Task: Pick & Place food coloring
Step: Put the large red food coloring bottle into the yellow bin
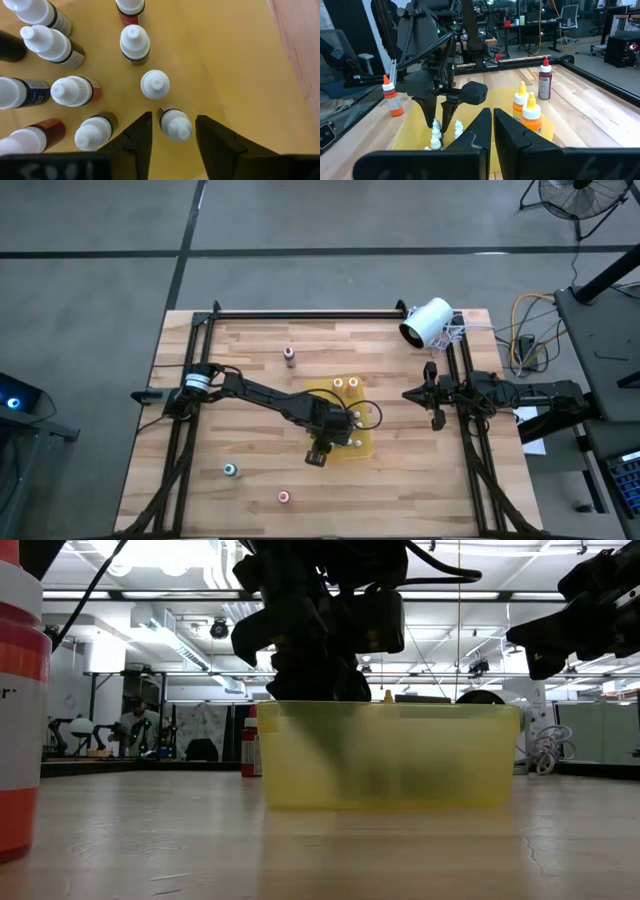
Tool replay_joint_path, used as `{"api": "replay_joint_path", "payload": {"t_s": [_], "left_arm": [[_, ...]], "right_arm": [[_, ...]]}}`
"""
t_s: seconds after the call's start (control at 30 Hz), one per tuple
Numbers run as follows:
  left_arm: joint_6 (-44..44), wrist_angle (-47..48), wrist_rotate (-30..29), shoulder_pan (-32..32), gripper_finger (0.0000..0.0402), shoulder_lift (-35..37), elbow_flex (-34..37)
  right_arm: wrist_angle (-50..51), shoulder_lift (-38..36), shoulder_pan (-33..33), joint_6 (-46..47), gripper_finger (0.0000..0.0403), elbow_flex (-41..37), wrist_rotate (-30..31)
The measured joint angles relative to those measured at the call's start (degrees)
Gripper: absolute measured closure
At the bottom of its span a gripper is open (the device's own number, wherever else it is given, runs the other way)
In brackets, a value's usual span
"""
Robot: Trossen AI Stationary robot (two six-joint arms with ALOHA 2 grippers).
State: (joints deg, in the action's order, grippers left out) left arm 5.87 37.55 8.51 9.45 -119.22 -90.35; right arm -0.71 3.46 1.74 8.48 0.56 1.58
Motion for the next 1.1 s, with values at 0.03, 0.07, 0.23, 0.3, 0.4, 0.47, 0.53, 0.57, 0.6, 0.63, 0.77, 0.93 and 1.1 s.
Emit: {"api": "replay_joint_path", "payload": {"t_s": [0.03, 0.07, 0.23, 0.3, 0.4, 0.47, 0.53, 0.57, 0.6, 0.63, 0.77, 0.93, 1.1], "left_arm": [[0.0, 0.05, 0.0, 0.0, 0.0276, 0.0, 0.0], [0.0, 0.09, 0.0, 0.0, 0.0271, 0.0, 0.0], [0.04, 1.45, 0.0, 0.0, 0.0264, 0.16, 0.0], [0.05, 1.77, -0.02, 0.0, 0.0264, 0.36, 0.0], [0.46, 2.15, -0.63, 0.0, 0.0264, 1.05, 0.07], [1.13, 2.07, -1.1, 0.0, 0.0264, 1.48, 0.07], [1.36, 2.23, -1.81, 0.0, 0.0264, 1.89, 0.07], [1.38, 2.52, -2.25, 0.0, 0.0264, 2.14, 0.07], [1.4, 3.07, -2.6, 0.0, 0.0264, 2.37, 0.07], [1.4, 3.62, -2.62, 0.0, 0.0264, 2.74, 0.07], [1.36, 7.22, -2.64, 0.0, 0.0264, 4.75, 0.07], [1.42, 10.07, -2.64, 0.0, 0.0264, 8.15, 0.07], [1.2, 11.01, -2.62, 0.0, 0.0264, 12.53, 0.66]], "right_arm": [[-0.02, 0.0, 0.0, 0.07, 0.039, 0.0, 0.0], [-0.02, 0.0, 0.0, 0.06, 0.039, 0.0, 0.01], [-0.02, 0.0, 0.0, 0.07, 0.039, 0.0, 0.0], [-0.01, 0.0, 0.0, -0.05, 0.039, 0.0, -0.01], [0.0, 0.0, 0.0, 0.07, 0.039, 0.0, 0.0], [0.0, 0.0, 0.0, -0.06, 0.039, 0.0, 0.01], [0.0, 0.0, 0.0, 0.02, 0.039, 0.0, 0.0], [0.0, 0.0, 0.0, 0.05, 0.039, 0.0, 0.01], [-0.01, 0.0, 0.0, 0.03, 0.039, 0.0, 0.01], [0.0, 0.0, 0.0, -0.06, 0.039, 0.0, 0.0], [-0.02, 0.0, 0.0, -0.06, 0.039, 0.0, -0.01], [0.0, 0.0, 0.0, -0.08, 0.039, 0.0, -0.01], [-0.02, 0.09, 0.0, -0.06, 0.039, 0.0, 0.07]]}}
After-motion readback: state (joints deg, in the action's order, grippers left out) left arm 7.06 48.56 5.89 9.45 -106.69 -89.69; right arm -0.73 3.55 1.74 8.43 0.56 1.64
